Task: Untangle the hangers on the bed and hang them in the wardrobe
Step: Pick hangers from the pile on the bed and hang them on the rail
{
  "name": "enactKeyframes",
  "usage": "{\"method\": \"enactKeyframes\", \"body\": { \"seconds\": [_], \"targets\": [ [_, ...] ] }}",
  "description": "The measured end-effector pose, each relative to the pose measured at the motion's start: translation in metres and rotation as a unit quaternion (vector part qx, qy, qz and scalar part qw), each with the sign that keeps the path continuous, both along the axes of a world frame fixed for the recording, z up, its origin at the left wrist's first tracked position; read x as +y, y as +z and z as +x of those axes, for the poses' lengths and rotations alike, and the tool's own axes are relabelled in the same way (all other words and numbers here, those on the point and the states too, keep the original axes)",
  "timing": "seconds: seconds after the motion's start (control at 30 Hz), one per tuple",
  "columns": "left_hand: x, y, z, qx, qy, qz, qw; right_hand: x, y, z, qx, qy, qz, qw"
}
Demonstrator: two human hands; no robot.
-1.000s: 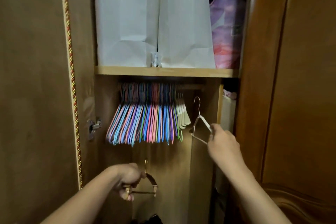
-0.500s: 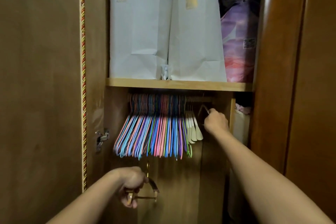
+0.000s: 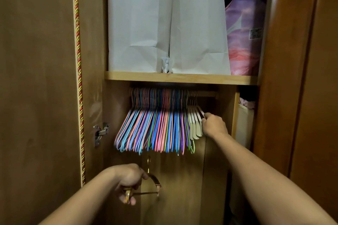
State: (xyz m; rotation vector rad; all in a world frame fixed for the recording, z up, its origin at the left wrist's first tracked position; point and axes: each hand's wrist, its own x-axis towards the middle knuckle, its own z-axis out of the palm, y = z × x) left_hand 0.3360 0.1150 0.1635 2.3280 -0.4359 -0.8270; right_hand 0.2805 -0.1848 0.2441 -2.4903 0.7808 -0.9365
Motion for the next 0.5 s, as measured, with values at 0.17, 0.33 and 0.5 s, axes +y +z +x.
{"method": "enactKeyframes", "body": {
  "seconds": [0.17, 0.33, 0.5],
  "targets": [
    [0.004, -0.009, -0.014, 0.02, 0.008, -0.037, 0.999, 0.003, -0.012, -0.009, 0.026, -0.031, 0.027, 0.999],
    [0.013, -0.03, -0.033, 0.046, 0.036, -0.126, 0.99, 0.067, -0.046, -0.055, -0.178, -0.003, -0.114, 0.977],
    [0.007, -0.058, -0.061, 0.046, 0.052, -0.167, 0.983, 0.139, -0.108, -0.082, 0.086, 0.177, 0.328, 0.924]
  ]
}}
